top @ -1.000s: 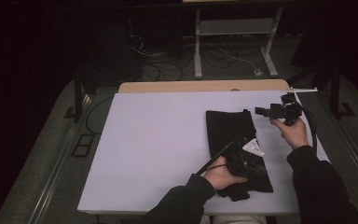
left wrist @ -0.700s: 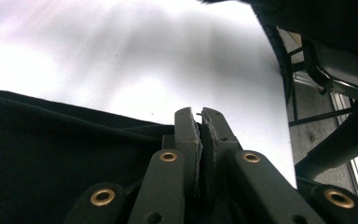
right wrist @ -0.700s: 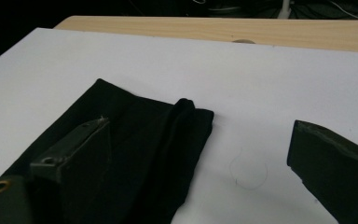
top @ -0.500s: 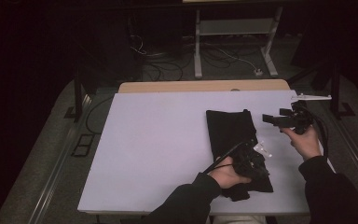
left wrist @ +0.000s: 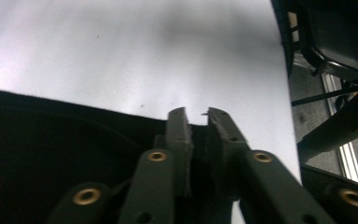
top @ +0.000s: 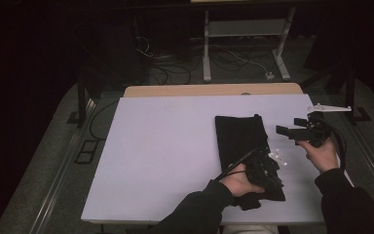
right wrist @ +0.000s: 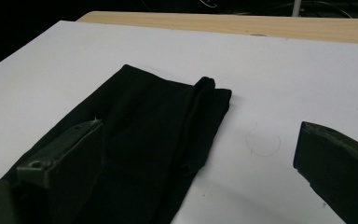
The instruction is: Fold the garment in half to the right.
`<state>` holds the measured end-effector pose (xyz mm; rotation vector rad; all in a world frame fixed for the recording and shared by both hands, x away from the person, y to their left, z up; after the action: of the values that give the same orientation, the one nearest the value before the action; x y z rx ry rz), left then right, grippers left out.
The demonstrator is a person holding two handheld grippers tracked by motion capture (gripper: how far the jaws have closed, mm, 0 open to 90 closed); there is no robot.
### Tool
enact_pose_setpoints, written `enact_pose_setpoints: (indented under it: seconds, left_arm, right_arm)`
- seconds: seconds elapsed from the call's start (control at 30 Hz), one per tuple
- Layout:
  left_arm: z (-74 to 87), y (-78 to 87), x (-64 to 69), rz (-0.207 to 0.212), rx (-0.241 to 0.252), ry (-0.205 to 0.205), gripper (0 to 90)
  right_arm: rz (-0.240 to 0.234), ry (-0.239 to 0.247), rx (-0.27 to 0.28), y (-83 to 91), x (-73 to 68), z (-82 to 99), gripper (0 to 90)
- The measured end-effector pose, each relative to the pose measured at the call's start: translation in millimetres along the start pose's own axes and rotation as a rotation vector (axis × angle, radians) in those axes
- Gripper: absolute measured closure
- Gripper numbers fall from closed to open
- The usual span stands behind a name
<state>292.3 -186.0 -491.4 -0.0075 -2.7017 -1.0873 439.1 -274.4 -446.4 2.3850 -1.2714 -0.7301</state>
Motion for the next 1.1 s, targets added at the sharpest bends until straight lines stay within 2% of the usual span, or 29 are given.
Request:
enact_pose_setpoints:
  seconds: [0.1, 0.17, 0.23, 0.33, 0.4, 0.5, 0.6, 0.73, 0.83, 0.87, 1.1]
  left_arm:
    - [-2.4, 4.8, 0.4, -0.003, 0.014, 0.002, 62.0]
    - [-6.2, 13.0, 0.2, 0.005, 0.040, 0.024, 58.9]
    - [-7.7, 18.7, -3.0, -0.017, 0.050, 0.031, 52.5]
    - [-8.0, 27.2, -4.9, -0.022, 0.069, 0.025, 45.4]
    - [-9.1, 32.7, -7.9, -0.057, 0.087, 0.025, 36.6]
    - [-12.5, 39.9, -10.6, -0.057, 0.124, 0.064, 26.0]
    - [-11.8, 43.7, -13.9, -0.074, 0.123, 0.066, 13.3]
    - [-10.0, 48.6, -17.2, -0.071, 0.125, 0.084, 0.0]
    - [-8.6, 52.2, -19.8, -0.085, 0.133, 0.075, 0.0]
    - [-8.2, 56.1, -21.9, -0.097, 0.148, 0.073, 0.0]
    - [-2.6, 69.0, -29.7, -0.130, 0.165, 0.080, 0.0]
  right_arm:
    - [-0.001, 0.000, 0.008, 2.7, 0.2, 0.2, 1.2]
    - [-0.001, 0.000, 0.011, 4.7, 0.0, 0.4, 1.1]
    - [-0.002, -0.002, 0.015, 6.4, -0.4, 0.5, 0.8]
    - [-0.004, -0.002, 0.015, 8.2, -0.9, 1.3, 0.5]
    - [-0.006, 0.002, 0.015, 9.3, -1.4, 2.0, 0.2]
    - [-0.007, 0.005, 0.016, 11.3, -2.3, 2.5, 0.0]
    - [-0.006, 0.012, 0.019, 13.8, -3.5, 3.7, 0.0]
    - [-0.005, 0.018, 0.012, 16.9, -4.6, 6.2, 0.0]
    - [-0.008, 0.019, 0.014, 19.5, -6.2, 7.7, 0.0]
    - [-0.008, 0.025, 0.014, 20.2, -6.3, 8.6, 0.0]
    - [-0.011, 0.022, 0.015, 27.6, -7.0, 13.1, 0.0]
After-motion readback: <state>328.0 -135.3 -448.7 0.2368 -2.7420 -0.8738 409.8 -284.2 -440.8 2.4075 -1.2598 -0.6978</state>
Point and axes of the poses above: each handheld gripper's, and its own axes: y roughly backward along the jaws, z roughly out of its underside, x roughly to its right, the point moved 10 cm from there along -y, roughly forward along the jaws, and after that the axes turned 1 degree about x, right-handed, at the moved point
